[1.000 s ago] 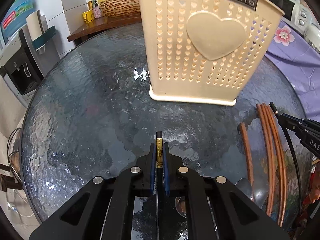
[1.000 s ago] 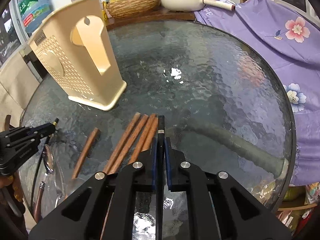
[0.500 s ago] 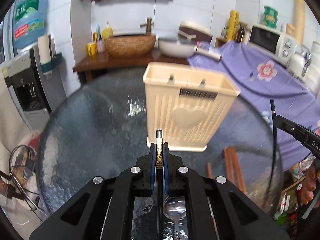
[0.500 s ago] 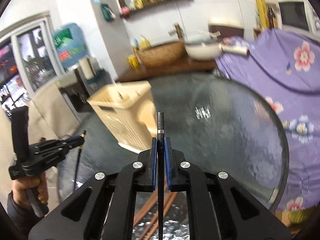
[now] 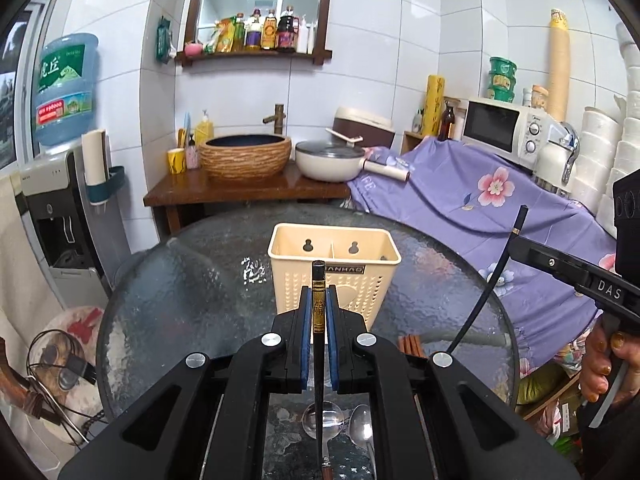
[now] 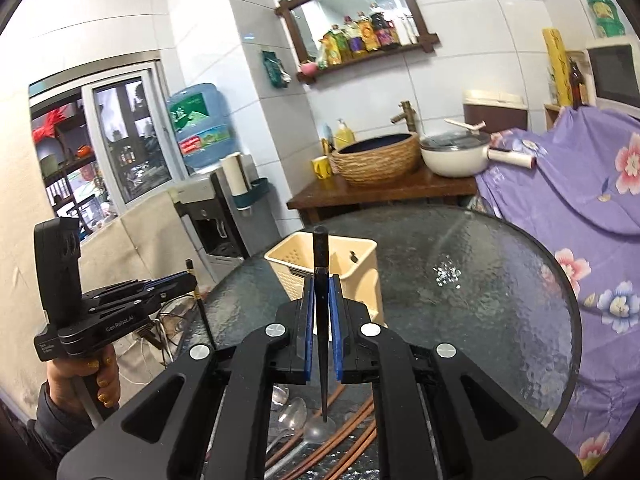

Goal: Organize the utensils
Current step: 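Lift both black chopsticks and carry them over the cream utensil holder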

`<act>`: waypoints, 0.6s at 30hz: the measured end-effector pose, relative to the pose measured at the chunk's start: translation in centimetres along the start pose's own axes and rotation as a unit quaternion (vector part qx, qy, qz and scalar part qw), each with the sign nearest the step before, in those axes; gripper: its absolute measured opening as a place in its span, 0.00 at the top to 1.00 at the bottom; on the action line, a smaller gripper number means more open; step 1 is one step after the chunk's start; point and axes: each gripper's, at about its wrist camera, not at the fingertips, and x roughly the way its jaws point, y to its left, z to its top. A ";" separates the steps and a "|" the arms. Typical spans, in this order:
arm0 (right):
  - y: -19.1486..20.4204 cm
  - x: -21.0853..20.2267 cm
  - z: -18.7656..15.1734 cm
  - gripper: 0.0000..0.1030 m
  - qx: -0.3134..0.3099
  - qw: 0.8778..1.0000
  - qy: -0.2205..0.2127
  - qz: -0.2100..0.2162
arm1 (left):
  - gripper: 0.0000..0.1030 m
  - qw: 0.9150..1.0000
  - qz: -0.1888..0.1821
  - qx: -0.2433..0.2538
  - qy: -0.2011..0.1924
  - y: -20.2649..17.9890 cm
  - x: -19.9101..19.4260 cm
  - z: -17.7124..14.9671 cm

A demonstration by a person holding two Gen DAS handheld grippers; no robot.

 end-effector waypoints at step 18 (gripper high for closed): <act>3.2 0.7 6.8 0.92 -0.059 0.998 -0.020 0.017 | 0.93 0.997 -0.010 -0.003 -0.073 -0.1 -3.1 6.9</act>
